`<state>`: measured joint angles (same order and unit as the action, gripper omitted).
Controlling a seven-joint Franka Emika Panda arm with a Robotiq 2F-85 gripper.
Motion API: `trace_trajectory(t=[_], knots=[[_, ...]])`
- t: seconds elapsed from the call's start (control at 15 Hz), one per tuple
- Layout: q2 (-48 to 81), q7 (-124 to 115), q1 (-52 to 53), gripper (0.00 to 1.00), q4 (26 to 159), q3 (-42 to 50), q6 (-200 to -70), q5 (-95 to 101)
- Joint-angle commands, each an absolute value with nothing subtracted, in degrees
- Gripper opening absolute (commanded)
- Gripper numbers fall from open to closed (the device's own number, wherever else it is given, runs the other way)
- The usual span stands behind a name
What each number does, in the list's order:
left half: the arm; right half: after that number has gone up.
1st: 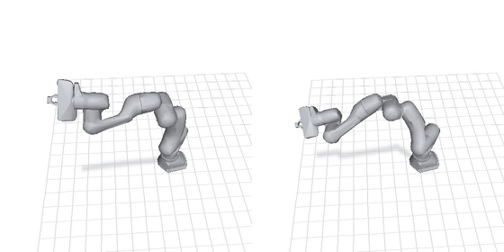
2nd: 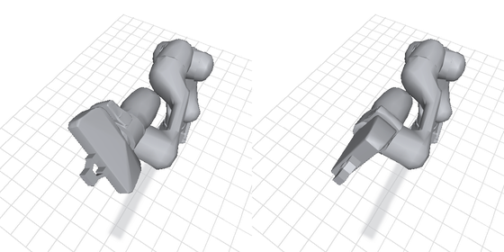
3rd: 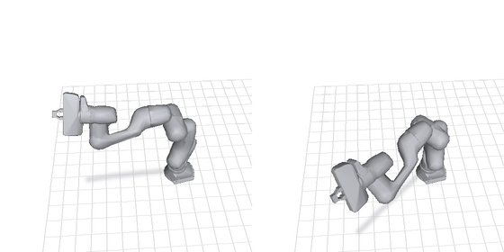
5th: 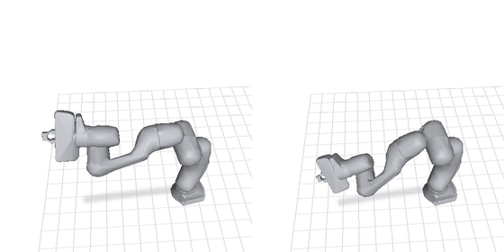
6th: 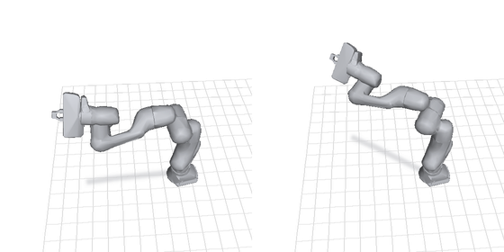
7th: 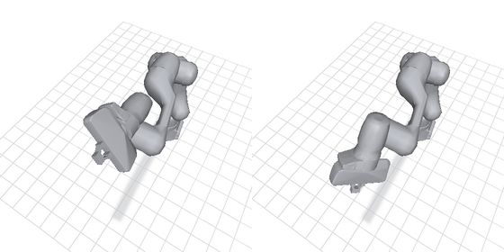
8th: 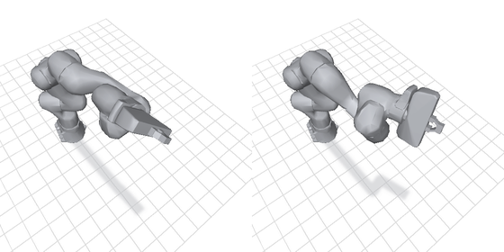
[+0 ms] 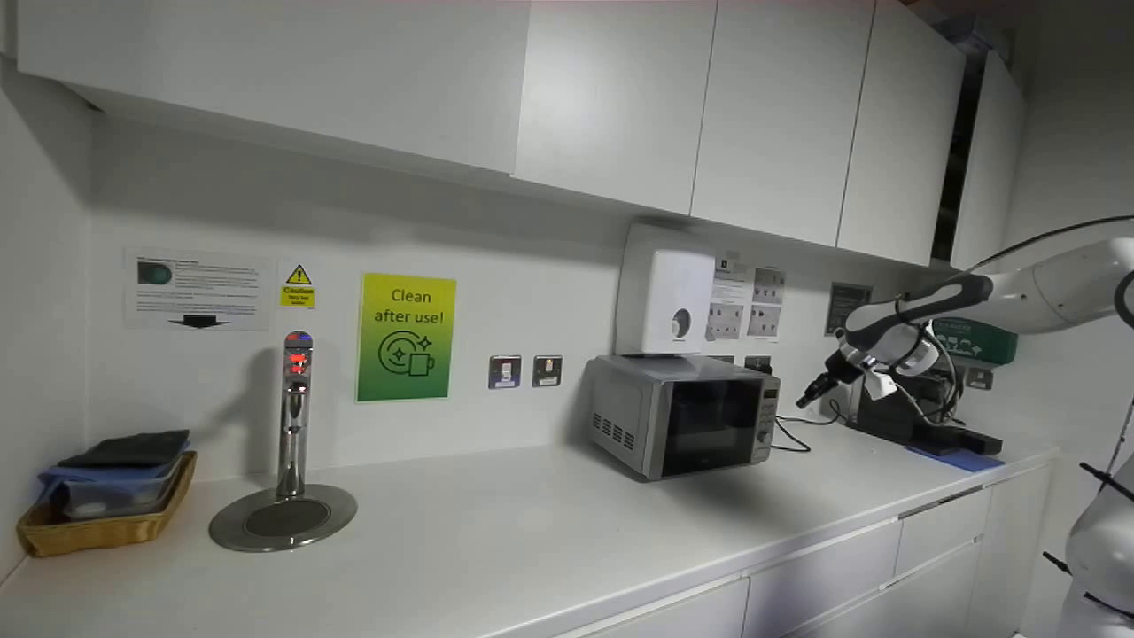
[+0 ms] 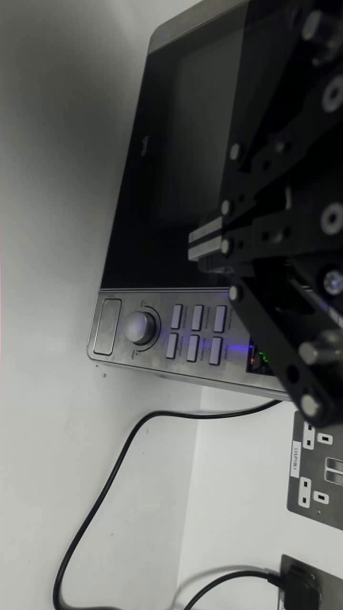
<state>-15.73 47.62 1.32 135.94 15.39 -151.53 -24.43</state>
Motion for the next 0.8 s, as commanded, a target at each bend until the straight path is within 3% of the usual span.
trace_trajectory(t=[0.0, 0.73], knots=[[-13.76, 46.66, 2.32, 0.0, 134.18, 15.5, -153.36, -25.91], [-4.56, 38.49, 1.62, 0.0, 128.27, 14.24, -158.66, -23.36]])
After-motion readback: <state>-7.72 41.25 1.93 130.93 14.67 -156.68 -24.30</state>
